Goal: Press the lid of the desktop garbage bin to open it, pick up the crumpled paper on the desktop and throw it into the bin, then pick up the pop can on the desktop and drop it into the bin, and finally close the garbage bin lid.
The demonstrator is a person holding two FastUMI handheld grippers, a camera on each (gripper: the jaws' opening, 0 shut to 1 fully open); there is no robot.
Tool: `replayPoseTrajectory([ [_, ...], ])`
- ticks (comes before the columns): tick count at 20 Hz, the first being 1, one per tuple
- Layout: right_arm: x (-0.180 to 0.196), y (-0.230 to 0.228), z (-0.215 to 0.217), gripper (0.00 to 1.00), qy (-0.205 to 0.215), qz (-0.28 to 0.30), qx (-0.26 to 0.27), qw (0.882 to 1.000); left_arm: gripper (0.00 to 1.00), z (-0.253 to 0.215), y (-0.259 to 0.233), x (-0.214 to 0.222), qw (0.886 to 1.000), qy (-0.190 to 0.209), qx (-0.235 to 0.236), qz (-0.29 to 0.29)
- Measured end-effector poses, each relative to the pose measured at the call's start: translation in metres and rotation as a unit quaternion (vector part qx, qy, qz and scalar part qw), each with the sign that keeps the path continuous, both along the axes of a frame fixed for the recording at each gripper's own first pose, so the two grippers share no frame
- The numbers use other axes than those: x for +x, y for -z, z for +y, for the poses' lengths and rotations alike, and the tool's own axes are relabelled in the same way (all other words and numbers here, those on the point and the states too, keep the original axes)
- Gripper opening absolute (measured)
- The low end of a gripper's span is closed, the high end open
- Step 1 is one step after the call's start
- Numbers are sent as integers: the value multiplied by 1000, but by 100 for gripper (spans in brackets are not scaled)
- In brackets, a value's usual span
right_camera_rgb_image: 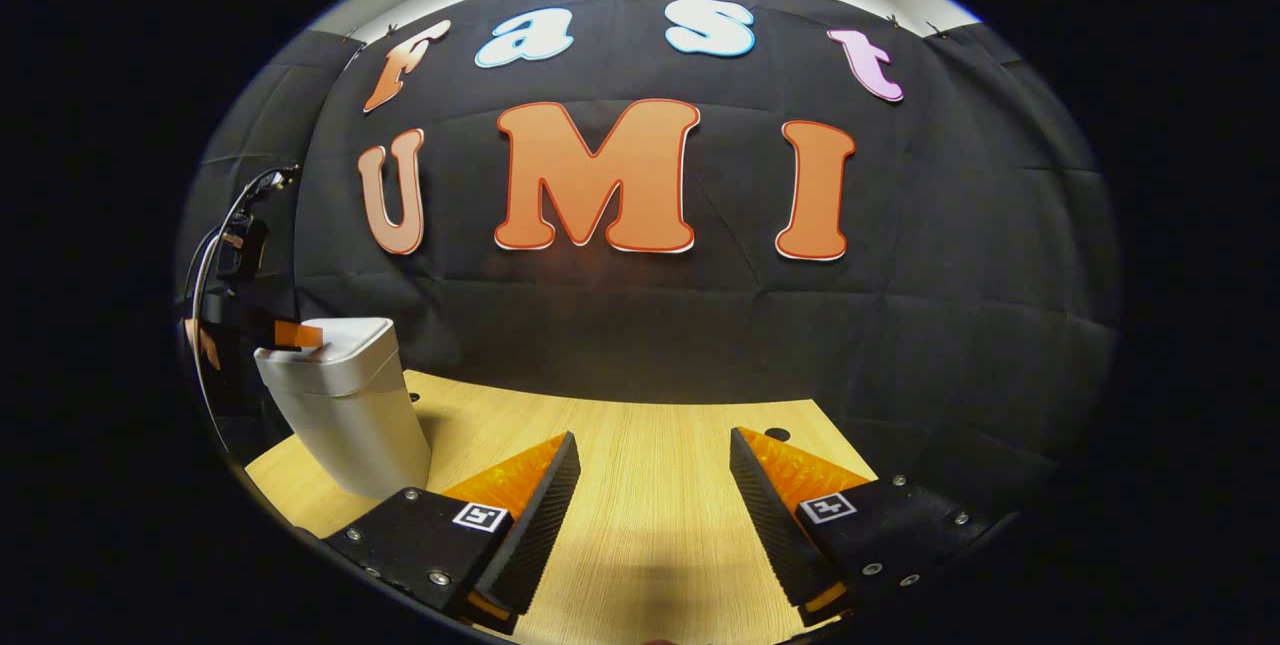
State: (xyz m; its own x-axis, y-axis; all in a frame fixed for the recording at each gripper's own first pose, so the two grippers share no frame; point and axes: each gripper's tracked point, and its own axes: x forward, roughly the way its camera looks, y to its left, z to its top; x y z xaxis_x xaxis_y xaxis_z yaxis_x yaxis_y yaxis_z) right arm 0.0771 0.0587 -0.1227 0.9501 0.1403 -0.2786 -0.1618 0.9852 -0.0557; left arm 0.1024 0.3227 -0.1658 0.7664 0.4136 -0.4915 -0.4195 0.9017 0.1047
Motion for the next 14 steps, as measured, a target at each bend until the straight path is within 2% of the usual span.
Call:
replayPoseTrajectory([
  [3, -2, -9, -11, 90, 8, -9, 1, 1000, 94, -10, -5, -3, 1000, -2, -20, -8],
  [6, -5, -12, -18, 90, 11, -9, 1, 1000, 94, -36, -28, -7, 999, 3, -22, -48],
  [11, -7, -23, -19, 90, 5, -19, 3, 1000, 94, -105, -83, -11, 990, 51, -14, -129],
  [14, -8, -24, -19, 90, 0, -20, 3, 1000, 94, -136, -100, -15, 985, 78, 15, -154],
])
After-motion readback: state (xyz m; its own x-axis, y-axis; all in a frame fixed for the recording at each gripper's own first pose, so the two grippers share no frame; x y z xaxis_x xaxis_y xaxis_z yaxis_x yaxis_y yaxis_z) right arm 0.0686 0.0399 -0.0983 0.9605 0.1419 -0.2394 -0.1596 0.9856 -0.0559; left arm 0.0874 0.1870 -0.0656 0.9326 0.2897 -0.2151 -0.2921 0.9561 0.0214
